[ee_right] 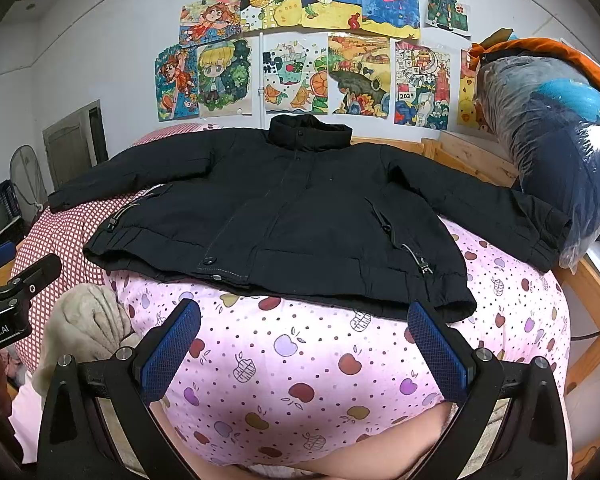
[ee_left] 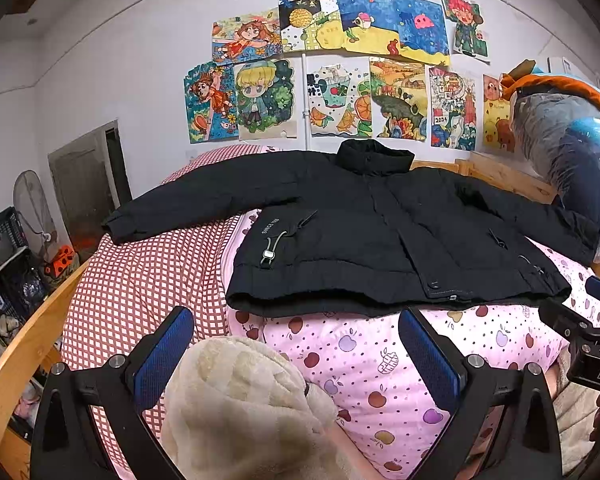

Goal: Fold large clothes

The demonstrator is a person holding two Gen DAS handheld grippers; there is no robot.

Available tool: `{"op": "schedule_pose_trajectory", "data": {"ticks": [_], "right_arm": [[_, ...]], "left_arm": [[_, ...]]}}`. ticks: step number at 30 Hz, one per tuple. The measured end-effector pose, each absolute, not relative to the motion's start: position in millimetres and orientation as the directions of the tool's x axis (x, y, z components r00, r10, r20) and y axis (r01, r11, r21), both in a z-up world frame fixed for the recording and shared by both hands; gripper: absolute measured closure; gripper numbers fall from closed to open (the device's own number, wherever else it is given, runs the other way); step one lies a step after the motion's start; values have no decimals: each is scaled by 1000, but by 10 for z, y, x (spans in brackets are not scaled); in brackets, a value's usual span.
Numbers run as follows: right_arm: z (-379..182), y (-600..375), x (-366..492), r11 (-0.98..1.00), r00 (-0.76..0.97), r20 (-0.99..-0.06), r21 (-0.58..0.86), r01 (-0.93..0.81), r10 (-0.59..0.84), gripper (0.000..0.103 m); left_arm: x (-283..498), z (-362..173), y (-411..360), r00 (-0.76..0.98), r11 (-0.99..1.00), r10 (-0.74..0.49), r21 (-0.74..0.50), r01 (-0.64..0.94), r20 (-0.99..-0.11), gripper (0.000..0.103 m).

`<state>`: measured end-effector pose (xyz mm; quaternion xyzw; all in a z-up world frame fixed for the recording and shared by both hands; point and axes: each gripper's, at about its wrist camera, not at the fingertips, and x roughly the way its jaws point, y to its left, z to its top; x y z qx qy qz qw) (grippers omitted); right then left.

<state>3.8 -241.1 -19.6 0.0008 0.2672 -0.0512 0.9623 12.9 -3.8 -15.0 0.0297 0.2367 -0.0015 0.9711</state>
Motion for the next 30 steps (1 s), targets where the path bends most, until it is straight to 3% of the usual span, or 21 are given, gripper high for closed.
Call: {"op": "schedule_pose_trajectory", "data": {"ticks": [30], "right_arm": [[-295,-2525,288,995,827,-558,24,100,-70,1]], "left_arm": [[431,-165,-188,859,997,18,71,21,-511,0]]}}
